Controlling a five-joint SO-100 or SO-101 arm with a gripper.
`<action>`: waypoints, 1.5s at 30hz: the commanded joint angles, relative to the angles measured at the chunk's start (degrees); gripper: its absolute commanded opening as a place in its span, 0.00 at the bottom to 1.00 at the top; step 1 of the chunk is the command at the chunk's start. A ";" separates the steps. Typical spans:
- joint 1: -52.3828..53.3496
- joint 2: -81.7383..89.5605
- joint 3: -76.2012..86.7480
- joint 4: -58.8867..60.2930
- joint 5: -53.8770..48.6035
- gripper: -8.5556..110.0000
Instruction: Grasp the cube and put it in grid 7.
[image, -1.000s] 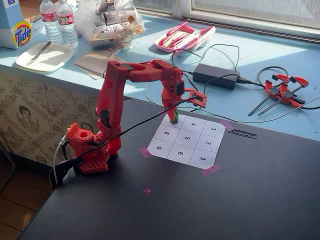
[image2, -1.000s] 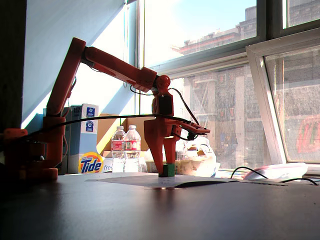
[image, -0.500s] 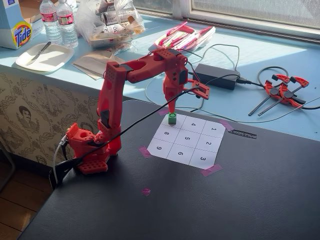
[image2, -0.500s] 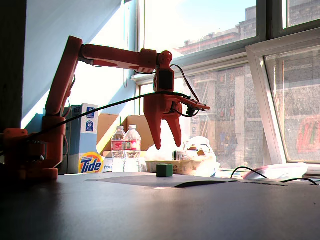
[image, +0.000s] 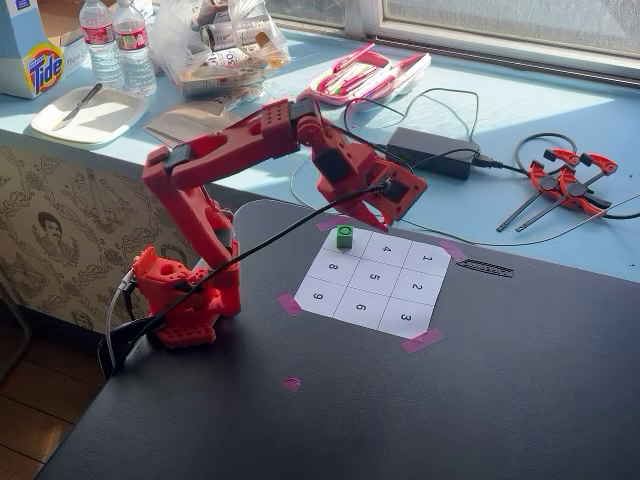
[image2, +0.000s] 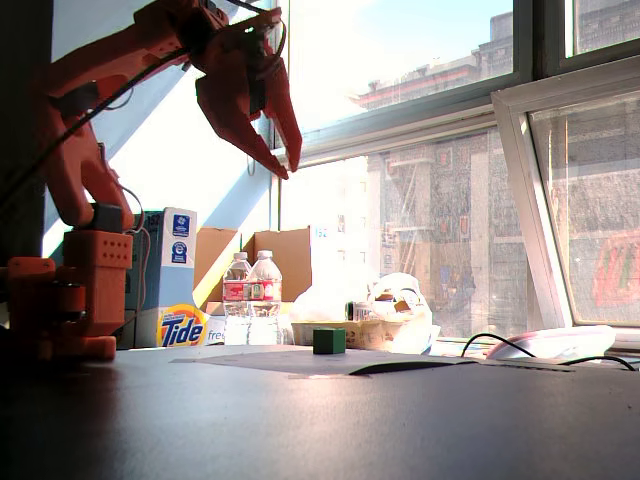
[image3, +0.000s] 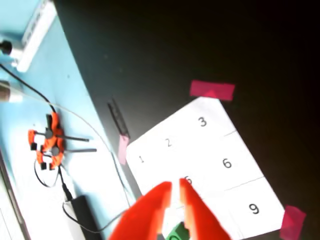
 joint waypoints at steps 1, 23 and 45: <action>8.17 9.67 6.06 -0.35 7.47 0.07; 20.48 46.49 62.14 -28.30 13.62 0.07; 19.07 57.22 82.00 -45.18 14.94 0.07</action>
